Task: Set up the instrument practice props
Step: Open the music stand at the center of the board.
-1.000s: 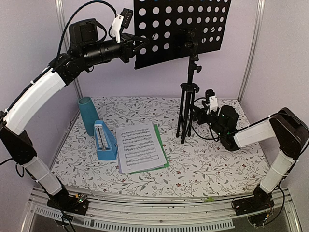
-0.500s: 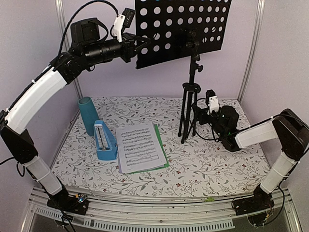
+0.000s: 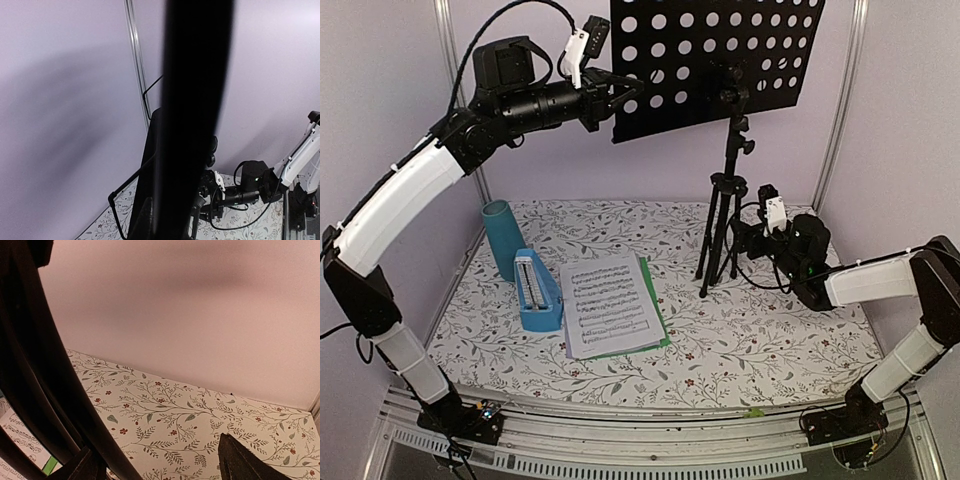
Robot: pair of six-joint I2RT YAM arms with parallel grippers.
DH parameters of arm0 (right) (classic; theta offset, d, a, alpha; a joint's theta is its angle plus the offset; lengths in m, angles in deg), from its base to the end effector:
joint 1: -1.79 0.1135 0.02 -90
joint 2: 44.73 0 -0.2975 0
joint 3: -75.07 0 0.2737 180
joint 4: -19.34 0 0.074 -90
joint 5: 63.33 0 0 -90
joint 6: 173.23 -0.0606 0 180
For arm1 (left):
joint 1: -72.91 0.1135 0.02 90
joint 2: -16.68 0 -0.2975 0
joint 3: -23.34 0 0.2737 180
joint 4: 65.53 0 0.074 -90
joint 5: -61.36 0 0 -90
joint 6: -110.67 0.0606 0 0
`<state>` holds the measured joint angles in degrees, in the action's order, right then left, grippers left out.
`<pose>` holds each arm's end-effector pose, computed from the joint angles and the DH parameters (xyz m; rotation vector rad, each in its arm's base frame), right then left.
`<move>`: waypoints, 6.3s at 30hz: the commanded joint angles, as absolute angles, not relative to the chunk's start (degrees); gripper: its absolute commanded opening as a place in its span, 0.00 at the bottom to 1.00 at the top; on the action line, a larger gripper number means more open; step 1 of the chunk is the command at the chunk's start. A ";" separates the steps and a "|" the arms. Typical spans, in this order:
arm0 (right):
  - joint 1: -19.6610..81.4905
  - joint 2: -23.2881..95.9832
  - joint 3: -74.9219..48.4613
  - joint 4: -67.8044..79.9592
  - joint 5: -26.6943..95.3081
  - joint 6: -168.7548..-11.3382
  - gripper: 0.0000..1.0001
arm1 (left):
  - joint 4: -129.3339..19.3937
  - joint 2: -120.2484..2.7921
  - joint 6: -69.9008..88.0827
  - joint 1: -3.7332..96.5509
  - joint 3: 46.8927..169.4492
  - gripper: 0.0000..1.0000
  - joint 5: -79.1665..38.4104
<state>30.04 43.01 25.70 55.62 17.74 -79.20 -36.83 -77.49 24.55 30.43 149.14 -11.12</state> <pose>0.3186 0.1605 0.2360 -0.3303 1.5763 0.2022 0.2873 -0.2878 0.5605 0.8422 1.3275 -0.7655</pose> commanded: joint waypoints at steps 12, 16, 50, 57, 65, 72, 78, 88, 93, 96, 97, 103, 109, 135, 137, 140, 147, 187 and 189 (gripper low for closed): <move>21.08 44.15 18.07 41.64 26.03 -81.67 0.78 | -40.83 -81.38 25.89 30.46 157.64 0.00 -13.15; 21.04 43.13 16.87 37.82 29.81 -82.91 0.77 | -39.65 -82.83 26.47 30.48 159.27 0.00 -14.29; 21.52 33.13 8.40 12.03 46.12 -95.42 0.75 | -37.29 -87.44 28.34 31.52 162.15 0.00 -11.58; 25.28 30.44 12.75 12.56 48.74 -98.02 0.75 | -37.57 -87.47 28.06 31.42 162.39 0.00 -11.91; 26.74 35.80 16.72 22.33 54.49 -102.90 0.74 | -37.57 -87.74 28.06 31.47 162.90 0.00 -12.06; 26.75 43.20 15.34 27.45 58.08 -104.93 0.74 | -37.42 -87.87 28.34 31.49 163.09 0.00 -12.26; 26.75 47.34 15.14 30.43 58.15 -105.86 0.72 | -37.53 -88.17 28.36 31.43 163.48 0.00 -12.16; 26.79 51.85 18.71 41.46 57.65 -108.37 0.64 | -37.15 -89.08 28.40 31.42 164.66 0.00 -12.16; 27.44 51.89 20.71 44.62 57.79 -109.97 0.54 | -36.64 -89.58 28.57 31.42 165.60 0.00 -12.38; 27.79 51.60 21.60 45.55 57.77 -110.83 0.48 | -36.50 -89.67 28.51 31.43 165.70 0.00 -12.50; 27.99 51.72 21.70 45.67 57.78 -111.19 0.45 | -36.46 -89.67 28.58 31.42 165.71 0.00 -12.52; 28.09 53.58 21.60 46.15 55.70 -112.30 0.44 | -36.37 -90.06 28.57 31.42 166.45 0.00 -12.70; 28.11 55.49 20.57 46.22 52.87 -112.91 0.45 | -36.16 -90.46 28.37 31.45 167.03 0.00 -12.74; 29.09 49.67 27.43 43.55 53.88 -117.46 0.00 | -34.85 -90.02 29.95 31.34 166.25 0.00 -12.90; 29.36 48.89 27.58 41.38 54.47 -117.52 0.00 | -34.91 -89.51 30.28 31.38 165.45 0.00 -12.87; 29.57 47.42 28.42 38.92 54.59 -117.58 0.00 | -34.96 -88.70 31.04 31.29 164.25 0.00 -13.22; 29.65 43.12 30.56 32.63 53.46 -117.06 0.00 | -33.95 -86.97 33.17 31.17 161.83 0.00 -13.13; 29.65 17.59 42.55 7.40 35.83 -119.44 0.10 | -29.76 -82.47 38.26 27.18 160.55 0.00 -15.19; 29.65 16.54 43.25 7.53 35.14 -119.92 0.12 | -29.39 -82.66 38.34 26.86 161.10 0.00 -15.51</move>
<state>30.67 18.23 40.51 14.36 40.18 -110.65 -33.67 -85.03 32.20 26.54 159.07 -11.65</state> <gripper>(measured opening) 0.239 0.037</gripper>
